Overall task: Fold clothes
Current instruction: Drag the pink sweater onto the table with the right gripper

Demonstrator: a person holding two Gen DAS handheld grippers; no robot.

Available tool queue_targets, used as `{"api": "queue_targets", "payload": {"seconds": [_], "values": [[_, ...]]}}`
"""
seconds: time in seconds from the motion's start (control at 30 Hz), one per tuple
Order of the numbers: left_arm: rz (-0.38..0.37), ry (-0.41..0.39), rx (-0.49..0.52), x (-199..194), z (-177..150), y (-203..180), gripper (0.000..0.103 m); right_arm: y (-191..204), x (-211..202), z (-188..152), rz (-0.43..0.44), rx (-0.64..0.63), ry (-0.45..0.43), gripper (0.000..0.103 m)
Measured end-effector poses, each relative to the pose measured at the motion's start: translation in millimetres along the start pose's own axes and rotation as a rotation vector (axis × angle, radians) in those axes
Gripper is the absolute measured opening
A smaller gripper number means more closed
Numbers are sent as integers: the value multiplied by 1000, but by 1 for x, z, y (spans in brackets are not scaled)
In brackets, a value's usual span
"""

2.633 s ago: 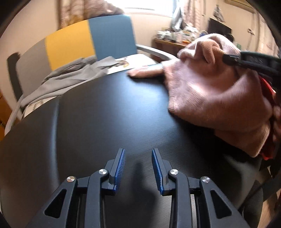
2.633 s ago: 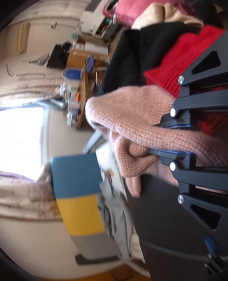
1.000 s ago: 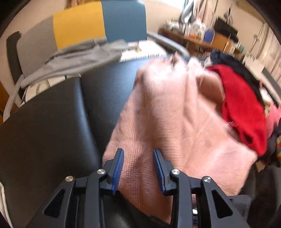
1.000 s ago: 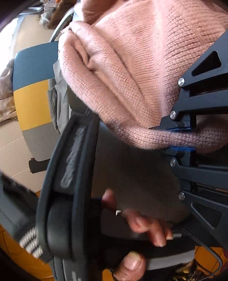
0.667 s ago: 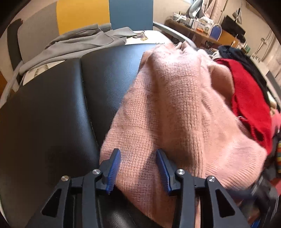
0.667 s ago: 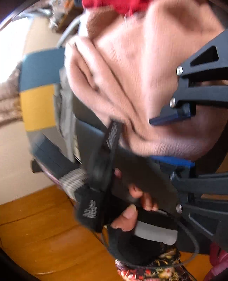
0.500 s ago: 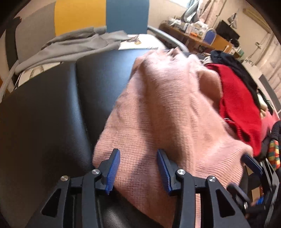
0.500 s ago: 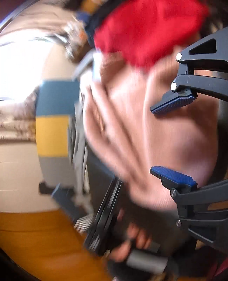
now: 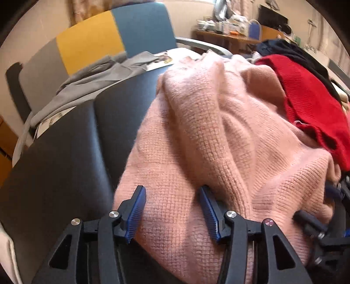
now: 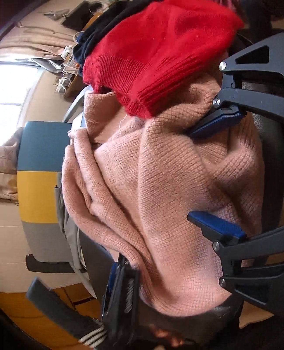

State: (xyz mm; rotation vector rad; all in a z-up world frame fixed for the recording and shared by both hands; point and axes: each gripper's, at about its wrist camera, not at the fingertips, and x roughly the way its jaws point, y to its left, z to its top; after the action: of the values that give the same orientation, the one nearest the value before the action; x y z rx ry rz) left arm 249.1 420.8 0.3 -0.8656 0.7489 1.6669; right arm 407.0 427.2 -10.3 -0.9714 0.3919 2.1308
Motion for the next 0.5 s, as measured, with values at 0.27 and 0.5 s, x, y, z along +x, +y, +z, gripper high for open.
{"api": "queue_targets", "payload": {"seconds": [0.27, 0.5], "values": [[-72, -14, 11, -21, -8, 16, 7, -8, -3, -1, 123, 96, -10, 18], [-66, -92, -87, -61, -11, 64, 7, 7, -22, 12, 219, 99, -36, 17]]}}
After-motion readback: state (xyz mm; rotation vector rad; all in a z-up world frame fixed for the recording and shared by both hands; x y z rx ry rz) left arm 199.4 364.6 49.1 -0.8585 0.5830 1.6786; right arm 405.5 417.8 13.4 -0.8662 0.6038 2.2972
